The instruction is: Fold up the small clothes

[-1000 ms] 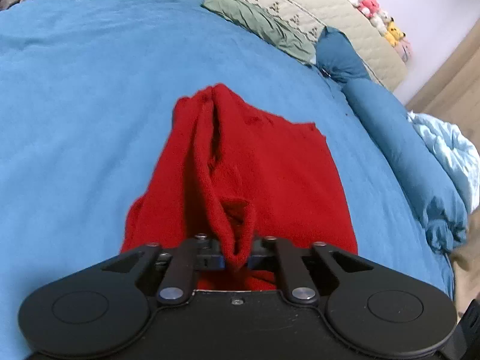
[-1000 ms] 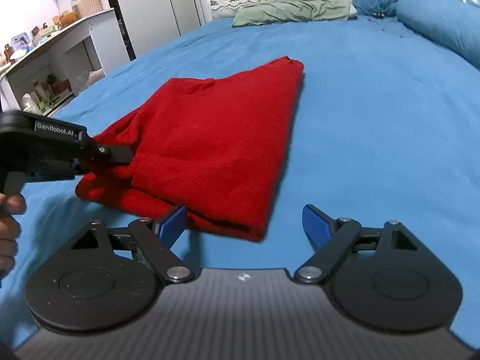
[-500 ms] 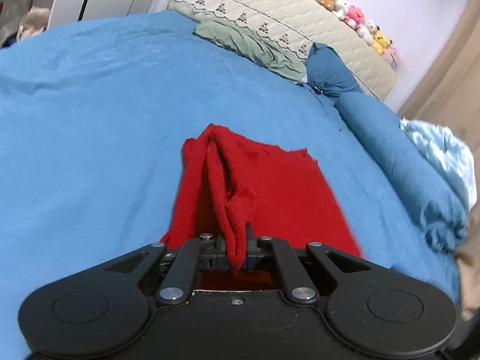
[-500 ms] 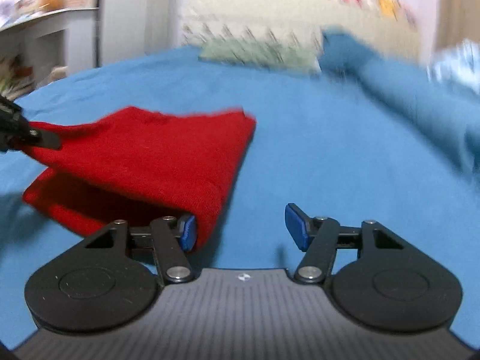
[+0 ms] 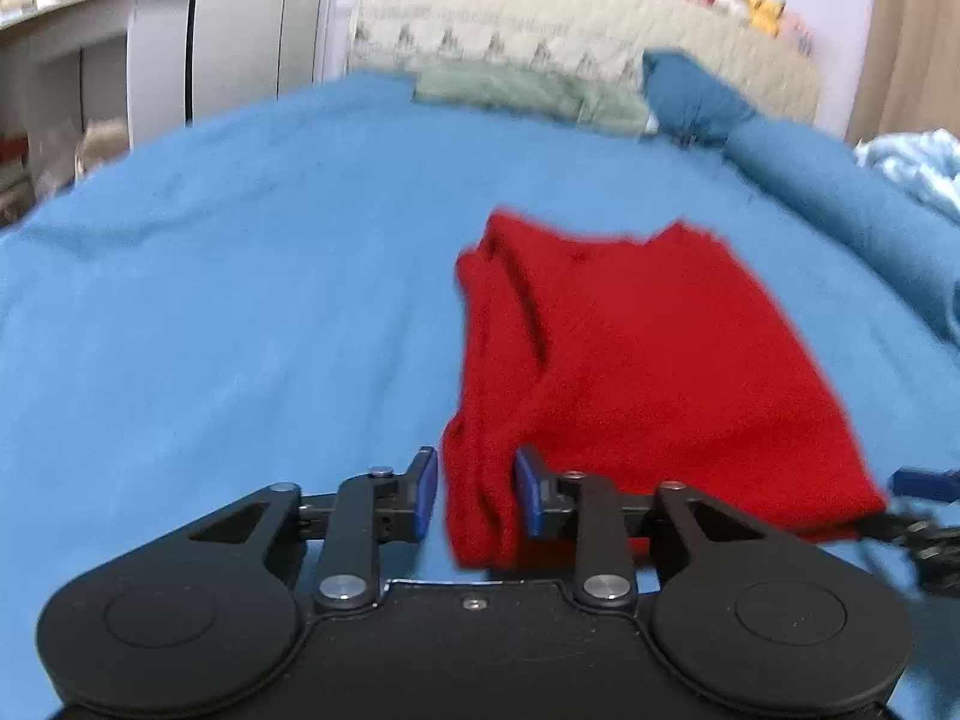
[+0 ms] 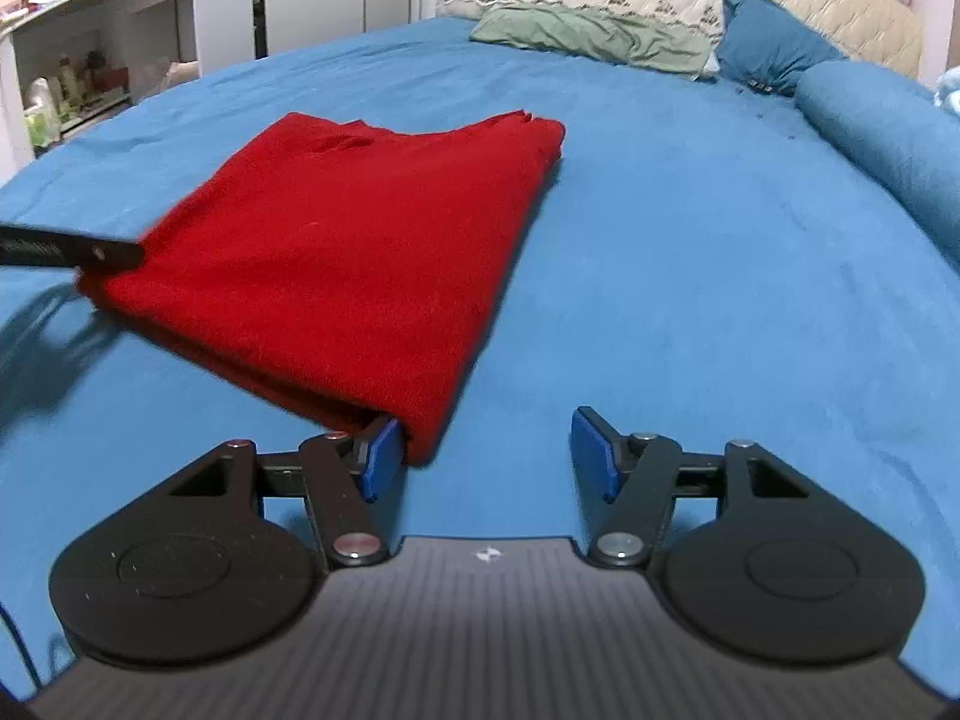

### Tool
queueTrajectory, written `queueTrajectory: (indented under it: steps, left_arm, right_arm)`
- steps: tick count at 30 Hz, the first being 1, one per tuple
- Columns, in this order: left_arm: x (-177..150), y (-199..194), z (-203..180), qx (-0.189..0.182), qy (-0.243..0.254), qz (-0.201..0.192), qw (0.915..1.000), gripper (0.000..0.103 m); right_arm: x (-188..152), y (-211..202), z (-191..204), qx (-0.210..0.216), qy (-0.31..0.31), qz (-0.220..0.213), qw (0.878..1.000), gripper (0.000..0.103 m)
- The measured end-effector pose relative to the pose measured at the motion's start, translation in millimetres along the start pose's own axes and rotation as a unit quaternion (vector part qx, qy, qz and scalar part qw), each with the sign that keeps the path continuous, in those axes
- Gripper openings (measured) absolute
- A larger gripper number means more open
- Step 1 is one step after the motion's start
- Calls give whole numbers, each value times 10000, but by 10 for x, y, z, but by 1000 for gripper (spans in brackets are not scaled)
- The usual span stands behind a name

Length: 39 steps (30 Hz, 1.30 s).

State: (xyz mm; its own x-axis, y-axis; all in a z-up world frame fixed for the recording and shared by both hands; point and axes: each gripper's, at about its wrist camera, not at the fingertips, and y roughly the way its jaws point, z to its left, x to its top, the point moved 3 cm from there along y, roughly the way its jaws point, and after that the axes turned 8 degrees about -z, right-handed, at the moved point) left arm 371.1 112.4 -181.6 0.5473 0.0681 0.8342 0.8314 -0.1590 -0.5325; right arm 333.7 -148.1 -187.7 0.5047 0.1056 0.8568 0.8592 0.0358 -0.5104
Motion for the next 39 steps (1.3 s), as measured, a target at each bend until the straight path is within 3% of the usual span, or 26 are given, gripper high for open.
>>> queueTrajectory:
  steps: [6,8,10,12,14,17,22,28,29,30,31,32,34,36,39]
  left_arm:
    - [112,-117,94,3,-143,12,9999,49]
    - [235,-228,69,25,67,-69,10000,62]
    - [410,-289,14,73,286,-103,9995,88]
    - [618,-265,-50,-71,379,-151,9991,103]
    - [765,-130,-112,-277,402,-82,9988,103]
    - [891,331,-93,-611,3,429,9972,103]
    - [839,840,94,-873,-818,777,9898,89]
    - [715,1037,154,-1015,-959,854,9865,85]
    - [716,1037,149,-1022,-918,813,9872,82]
    - [712,1045,128,-1064,-867,785,9874,65]
    - [713,1049,119,-1169,-884,814,9858,48]
    - [722,1054,104,-1184,-925,822,9852,43]
    - [772,1032,55,-1036,-866,711,9883,28]
    - [816,970,7,-961,-772,651,9902,24]
    - [926,785,-78,-1036,-647,511,9912,22]
  right_arm:
    - [50,-347,-225,496,417,141,9978,88]
    - [165,-459,-365,563,612,182,9964,97]
    - [337,-533,-507,737,875,175,9933,103]
    - [543,-563,-629,951,1187,188,9882,103]
    - [772,-468,-700,1120,1408,323,9831,103]
    - [1012,-128,-751,1337,1713,671,9738,103]
    - [1012,515,-758,1303,2325,1003,9586,103]
    - [843,986,-669,1215,2668,1071,9500,103]
    - [836,1037,-639,1277,2655,1082,9495,103]
    - [838,1078,-604,1342,2634,1074,9492,101]
    - [848,1102,-571,1407,2616,1048,9491,84]
    - [860,1131,-530,1490,2578,1056,9488,56]
    - [909,1126,-444,1516,2349,1024,9546,45]
    - [988,1036,-378,1469,2062,860,9636,39]
    - [1129,819,-346,1504,1980,655,9664,37]
